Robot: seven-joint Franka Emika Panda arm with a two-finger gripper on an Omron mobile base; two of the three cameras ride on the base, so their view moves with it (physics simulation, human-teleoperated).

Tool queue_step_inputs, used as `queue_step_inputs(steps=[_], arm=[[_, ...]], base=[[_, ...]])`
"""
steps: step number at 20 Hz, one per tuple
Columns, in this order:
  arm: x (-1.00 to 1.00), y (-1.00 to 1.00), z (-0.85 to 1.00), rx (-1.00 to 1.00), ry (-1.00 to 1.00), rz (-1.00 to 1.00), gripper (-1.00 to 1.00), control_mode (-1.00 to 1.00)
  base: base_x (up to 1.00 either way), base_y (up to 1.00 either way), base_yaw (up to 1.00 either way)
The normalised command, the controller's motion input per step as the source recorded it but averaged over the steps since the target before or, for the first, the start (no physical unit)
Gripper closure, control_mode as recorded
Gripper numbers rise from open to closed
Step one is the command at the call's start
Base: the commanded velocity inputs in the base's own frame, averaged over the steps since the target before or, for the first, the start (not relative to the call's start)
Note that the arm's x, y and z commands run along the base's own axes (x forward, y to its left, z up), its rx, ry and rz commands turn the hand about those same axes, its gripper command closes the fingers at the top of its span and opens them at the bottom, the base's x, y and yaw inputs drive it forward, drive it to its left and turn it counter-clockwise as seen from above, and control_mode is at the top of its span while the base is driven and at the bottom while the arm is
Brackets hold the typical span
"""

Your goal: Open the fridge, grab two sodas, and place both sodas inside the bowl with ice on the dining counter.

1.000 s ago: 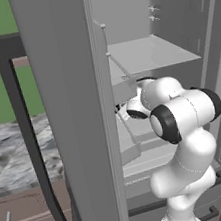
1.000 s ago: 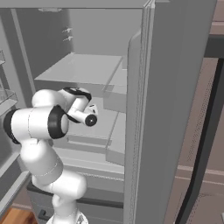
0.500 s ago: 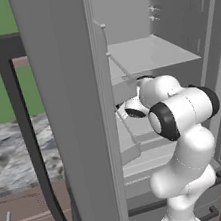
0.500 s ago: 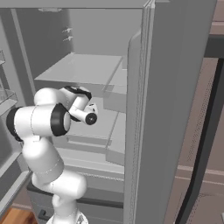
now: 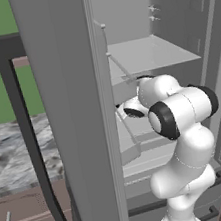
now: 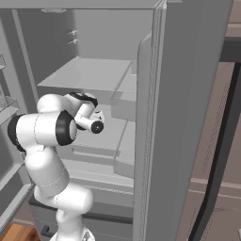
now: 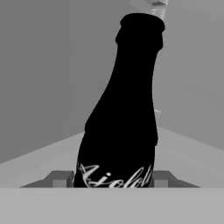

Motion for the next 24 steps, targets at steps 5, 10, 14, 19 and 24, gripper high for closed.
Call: queue_step_inputs(steps=[5,10,14,19,24], arm=[[0.0,0.0,-0.07,-0.01,0.0,0.0,1.0,-1.0],[-0.02,0.0,-0.14,0.0,0.0,0.0,1.0,-1.0],[-0.56,-0.14,-0.15,0.0,-0.07,0.0,1.0,-1.0],[-0.76,-0.26,0.22,0.0,-0.04,-0.06,1.0,-1.0],[-0.73,-0.41,0.48,0.0,-0.02,-0.04,1.0,-1.0]], base=[[0.0,0.0,0.0],[0.0,0.0,0.0],[0.0,0.0,0.0],[0.0,0.0,0.0],[0.0,0.0,0.0]])
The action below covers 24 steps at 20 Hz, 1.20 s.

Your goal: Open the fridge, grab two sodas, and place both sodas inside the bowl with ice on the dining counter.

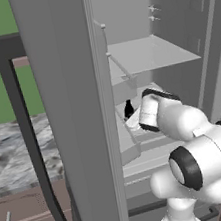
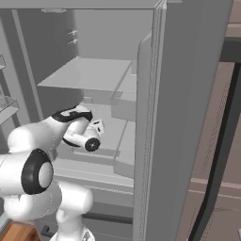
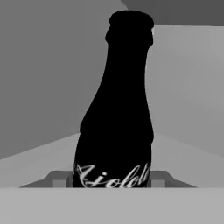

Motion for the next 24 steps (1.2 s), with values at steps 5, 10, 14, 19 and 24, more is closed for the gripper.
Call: queue_step_inputs(steps=[5,10,14,19,24], arm=[[-0.58,-0.43,0.78,-0.04,0.04,-0.08,1.0,-1.0],[-0.56,-0.57,0.74,-0.07,0.17,-0.11,1.0,-1.0],[-0.74,-0.6,0.58,-0.07,0.17,-0.12,1.0,-1.0],[-0.75,-0.52,0.6,-0.03,0.23,-0.12,1.0,-1.0],[-0.95,-0.44,0.12,0.0,0.26,-0.13,1.0,-1.0]], base=[[0.0,0.0,0.0],[0.0,0.0,0.0],[0.0,0.0,0.0],[0.0,0.0,0.0],[0.0,0.0,0.0]])
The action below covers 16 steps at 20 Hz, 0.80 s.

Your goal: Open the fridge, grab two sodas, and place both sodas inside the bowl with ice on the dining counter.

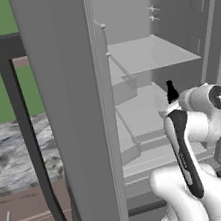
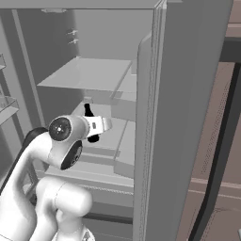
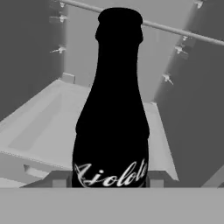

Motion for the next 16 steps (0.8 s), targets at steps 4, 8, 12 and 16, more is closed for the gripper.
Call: queue_step_inputs(steps=[4,8,12,16], arm=[[-1.0,-0.28,0.0,0.0,0.19,-0.11,1.0,-1.0],[-1.0,-0.1,-0.02,0.0,0.12,-0.06,1.0,-1.0],[-0.92,0.16,-0.16,0.0,0.04,-0.02,1.0,-1.0],[-0.47,0.27,-0.24,-0.03,0.04,0.0,1.0,-1.0]], base=[[0.0,0.0,0.0],[0.0,0.0,0.0],[0.0,0.0,0.0],[0.0,0.0,0.0]])
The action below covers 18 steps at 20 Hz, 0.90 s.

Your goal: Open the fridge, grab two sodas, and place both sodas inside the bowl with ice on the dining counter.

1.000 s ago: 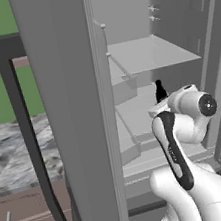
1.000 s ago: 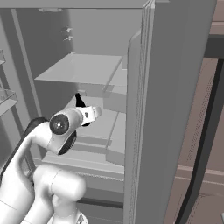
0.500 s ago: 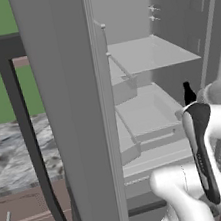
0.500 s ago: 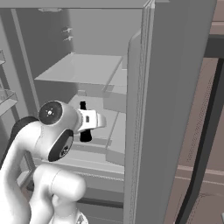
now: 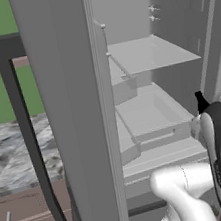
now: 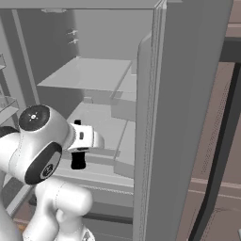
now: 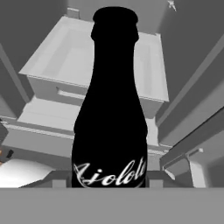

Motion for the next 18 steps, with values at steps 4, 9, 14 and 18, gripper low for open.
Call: queue_step_inputs(steps=[4,9,14,18], arm=[[-0.29,0.26,-0.29,-0.06,0.04,0.0,1.0,-1.0],[-0.36,0.28,-0.29,-0.09,0.02,0.0,1.0,1.0],[0.0,0.0,0.0,0.0,0.0,0.0,1.0,1.0],[0.0,0.0,0.0,0.0,0.0,0.0,1.0,1.0]], base=[[0.0,0.0,0.0],[-0.36,0.15,0.0],[-0.98,0.22,0.03],[-0.99,-0.09,0.21]])
